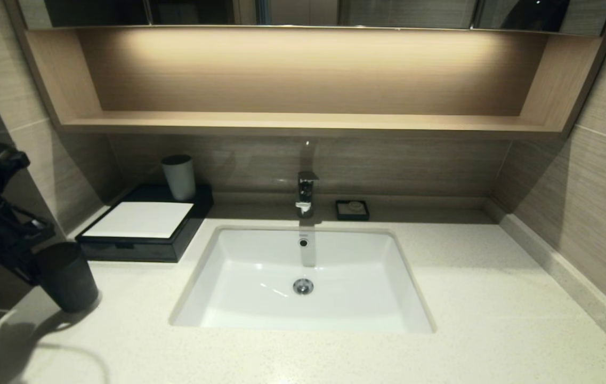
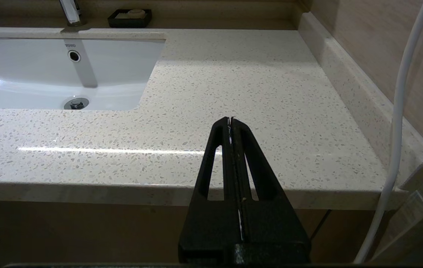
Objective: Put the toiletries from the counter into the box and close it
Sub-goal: Place the cup on the table
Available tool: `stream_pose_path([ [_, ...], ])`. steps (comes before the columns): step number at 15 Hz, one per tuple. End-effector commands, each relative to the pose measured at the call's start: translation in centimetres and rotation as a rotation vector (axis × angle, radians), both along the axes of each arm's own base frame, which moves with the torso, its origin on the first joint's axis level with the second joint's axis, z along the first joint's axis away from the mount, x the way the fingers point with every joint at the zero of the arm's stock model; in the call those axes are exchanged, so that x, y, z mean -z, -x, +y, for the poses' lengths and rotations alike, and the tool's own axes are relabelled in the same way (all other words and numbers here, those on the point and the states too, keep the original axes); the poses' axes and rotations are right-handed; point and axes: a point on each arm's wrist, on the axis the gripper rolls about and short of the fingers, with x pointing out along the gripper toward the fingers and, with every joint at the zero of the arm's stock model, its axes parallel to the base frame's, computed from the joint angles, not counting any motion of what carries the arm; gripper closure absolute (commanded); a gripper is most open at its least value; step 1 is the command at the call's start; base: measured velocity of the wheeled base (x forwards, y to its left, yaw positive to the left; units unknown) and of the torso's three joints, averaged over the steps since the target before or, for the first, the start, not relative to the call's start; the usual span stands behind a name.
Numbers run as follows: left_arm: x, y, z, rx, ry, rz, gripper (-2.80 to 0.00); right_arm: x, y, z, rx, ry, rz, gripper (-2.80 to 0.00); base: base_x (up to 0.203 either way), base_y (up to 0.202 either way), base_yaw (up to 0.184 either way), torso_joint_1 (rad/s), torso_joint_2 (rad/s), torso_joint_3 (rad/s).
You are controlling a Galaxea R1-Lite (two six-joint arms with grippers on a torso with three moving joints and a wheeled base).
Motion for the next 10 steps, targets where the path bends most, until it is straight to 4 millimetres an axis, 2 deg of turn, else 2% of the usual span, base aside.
stream_pose_path([
  [1,0.3,-0.01,0.49,-0.017,0.005,0.008,0.0,0.04,-0.01,0.0,0.0,0.0,0.001,0.0,0.0,0.0,0.0,0.0,0.0,0.0],
  [10,1.28,-0.34,1.28,-0.033,0.032,0.021,0.0,0.04,-0.01,0.0,0.0,0.0,0.001,0.0,0.0,0.0,0.0,0.0,0.0,0.0],
])
